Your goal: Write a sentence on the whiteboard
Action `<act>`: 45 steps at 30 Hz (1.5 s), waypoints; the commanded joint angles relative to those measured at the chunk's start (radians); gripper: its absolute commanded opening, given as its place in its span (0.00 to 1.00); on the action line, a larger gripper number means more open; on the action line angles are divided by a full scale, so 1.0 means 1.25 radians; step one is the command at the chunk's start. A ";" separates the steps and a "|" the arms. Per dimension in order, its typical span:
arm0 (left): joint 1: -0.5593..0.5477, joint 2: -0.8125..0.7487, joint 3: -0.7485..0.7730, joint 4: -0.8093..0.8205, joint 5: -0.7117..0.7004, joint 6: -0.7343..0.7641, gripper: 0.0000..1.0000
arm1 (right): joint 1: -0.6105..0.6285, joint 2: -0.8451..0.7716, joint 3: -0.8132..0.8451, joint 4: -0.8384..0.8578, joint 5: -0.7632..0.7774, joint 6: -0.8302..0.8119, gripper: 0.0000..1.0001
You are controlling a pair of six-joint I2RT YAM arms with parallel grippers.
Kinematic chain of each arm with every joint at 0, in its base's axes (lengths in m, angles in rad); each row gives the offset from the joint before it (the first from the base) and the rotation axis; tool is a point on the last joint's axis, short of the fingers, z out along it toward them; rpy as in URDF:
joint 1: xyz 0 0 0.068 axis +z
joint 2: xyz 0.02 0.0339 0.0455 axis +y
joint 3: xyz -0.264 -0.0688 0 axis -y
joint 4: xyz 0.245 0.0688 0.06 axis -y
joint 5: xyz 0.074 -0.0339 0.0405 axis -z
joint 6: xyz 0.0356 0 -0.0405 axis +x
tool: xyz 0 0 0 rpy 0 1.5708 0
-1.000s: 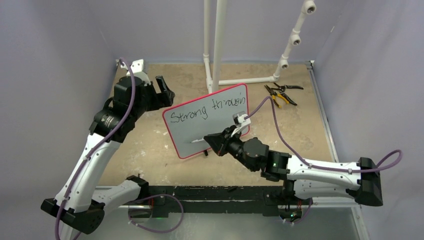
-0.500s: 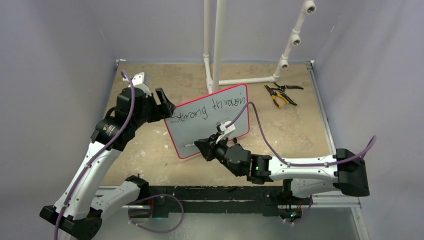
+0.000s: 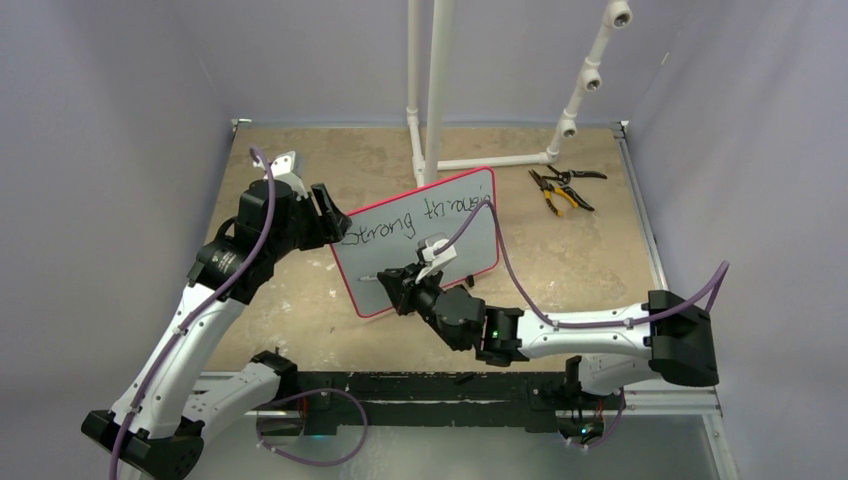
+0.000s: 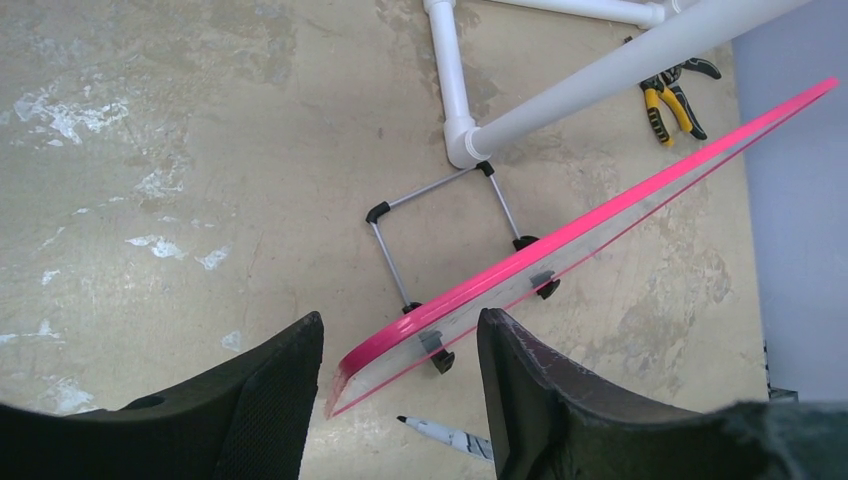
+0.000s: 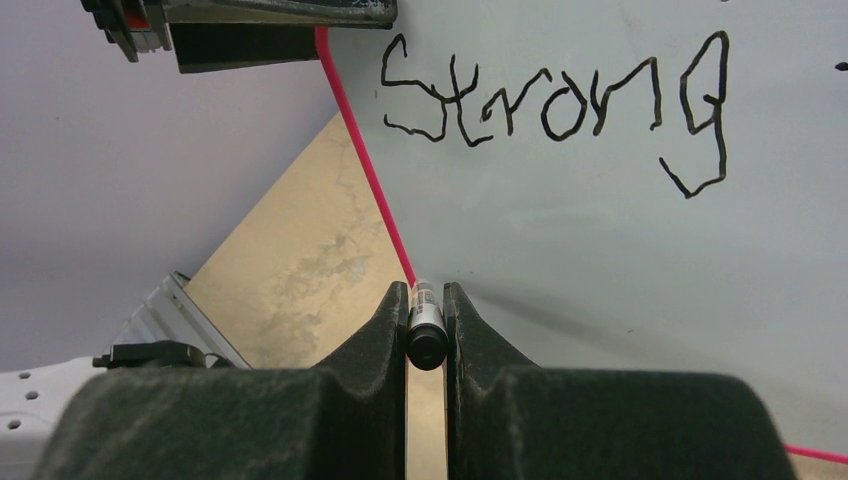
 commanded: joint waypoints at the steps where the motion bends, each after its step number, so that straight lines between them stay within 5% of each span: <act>1: 0.005 -0.018 -0.006 0.024 0.005 -0.005 0.56 | 0.004 0.026 0.048 0.057 0.028 -0.044 0.00; 21: 0.005 -0.025 -0.013 0.024 0.008 -0.012 0.46 | 0.003 0.109 0.095 0.077 0.093 -0.080 0.00; 45: 0.005 -0.022 -0.013 0.029 0.013 -0.013 0.41 | 0.003 0.064 0.073 0.020 0.173 -0.038 0.00</act>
